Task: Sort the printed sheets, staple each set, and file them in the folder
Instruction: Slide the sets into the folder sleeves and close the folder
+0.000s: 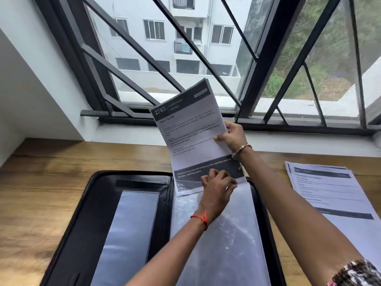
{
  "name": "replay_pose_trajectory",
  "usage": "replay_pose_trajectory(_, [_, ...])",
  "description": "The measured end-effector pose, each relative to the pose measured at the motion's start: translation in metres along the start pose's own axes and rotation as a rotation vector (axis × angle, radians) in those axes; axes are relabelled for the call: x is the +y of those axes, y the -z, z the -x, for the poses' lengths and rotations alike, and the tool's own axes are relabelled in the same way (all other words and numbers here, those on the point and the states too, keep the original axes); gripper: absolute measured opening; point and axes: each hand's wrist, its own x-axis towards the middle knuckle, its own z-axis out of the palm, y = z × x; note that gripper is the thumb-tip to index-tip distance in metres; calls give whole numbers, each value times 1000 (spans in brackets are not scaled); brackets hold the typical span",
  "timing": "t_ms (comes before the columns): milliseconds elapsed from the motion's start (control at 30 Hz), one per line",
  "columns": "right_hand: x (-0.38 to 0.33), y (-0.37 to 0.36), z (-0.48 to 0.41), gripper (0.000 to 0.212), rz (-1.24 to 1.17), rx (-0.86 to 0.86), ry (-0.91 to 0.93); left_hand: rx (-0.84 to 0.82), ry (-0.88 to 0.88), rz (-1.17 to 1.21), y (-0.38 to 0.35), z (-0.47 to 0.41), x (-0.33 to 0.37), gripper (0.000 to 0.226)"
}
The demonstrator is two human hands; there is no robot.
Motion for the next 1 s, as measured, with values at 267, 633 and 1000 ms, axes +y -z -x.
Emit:
replay_pose_trajectory(267, [1,-4,7,30,-51,0,-18,115,62,-40,-14,-7,14,2])
replay_pose_trajectory(633, [19,19,12,33,64,3,-254,66,73,-55,-6,-18,14,8])
replay_pose_trajectory(1000, [46,48,38,12,223,-462,-482,28,12,-112,-8,-13,12,34])
